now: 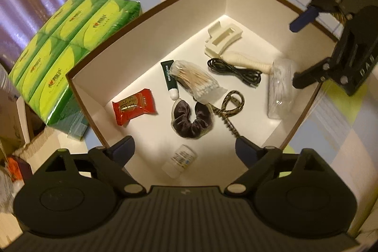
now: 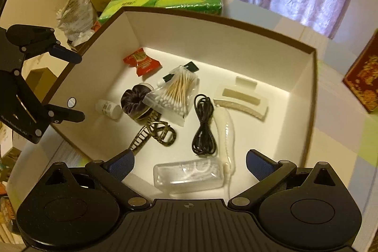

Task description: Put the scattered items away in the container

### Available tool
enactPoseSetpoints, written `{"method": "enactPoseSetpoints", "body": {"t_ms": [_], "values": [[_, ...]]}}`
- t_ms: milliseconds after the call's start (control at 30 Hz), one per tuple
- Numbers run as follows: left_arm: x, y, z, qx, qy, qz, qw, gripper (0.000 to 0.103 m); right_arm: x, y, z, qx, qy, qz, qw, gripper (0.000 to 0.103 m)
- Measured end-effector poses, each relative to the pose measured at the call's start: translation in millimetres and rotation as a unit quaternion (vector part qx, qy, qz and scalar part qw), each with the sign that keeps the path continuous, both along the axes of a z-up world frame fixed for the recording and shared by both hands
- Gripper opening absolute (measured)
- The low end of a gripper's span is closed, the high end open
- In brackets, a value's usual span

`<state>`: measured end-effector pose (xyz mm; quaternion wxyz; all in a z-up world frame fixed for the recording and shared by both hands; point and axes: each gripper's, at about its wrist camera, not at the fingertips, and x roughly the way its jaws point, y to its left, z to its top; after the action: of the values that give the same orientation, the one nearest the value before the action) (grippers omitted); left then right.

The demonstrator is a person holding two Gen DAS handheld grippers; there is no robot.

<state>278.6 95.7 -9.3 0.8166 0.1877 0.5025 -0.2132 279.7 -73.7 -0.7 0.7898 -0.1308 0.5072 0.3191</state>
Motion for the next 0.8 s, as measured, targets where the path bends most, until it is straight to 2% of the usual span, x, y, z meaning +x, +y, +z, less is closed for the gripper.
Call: {"method": "enactPoseSetpoints", "body": {"t_ms": [333, 533, 800], "values": [[-24, -14, 13, -0.019, -0.008, 0.038, 0.9991, 0.096, -19, -15, 8, -0.006, -0.025, -0.033, 0.999, 0.103], [-33, -14, 20, -0.034, -0.003, 0.085, 0.9958, 0.098, -32, -22, 12, -0.007, -0.049, -0.054, 0.997, 0.103], [-53, -19, 34, -0.040, -0.029, 0.122, 0.9913, 0.101, -56, -32, 21, 0.025, -0.094, -0.092, 0.991, 0.103]]}}
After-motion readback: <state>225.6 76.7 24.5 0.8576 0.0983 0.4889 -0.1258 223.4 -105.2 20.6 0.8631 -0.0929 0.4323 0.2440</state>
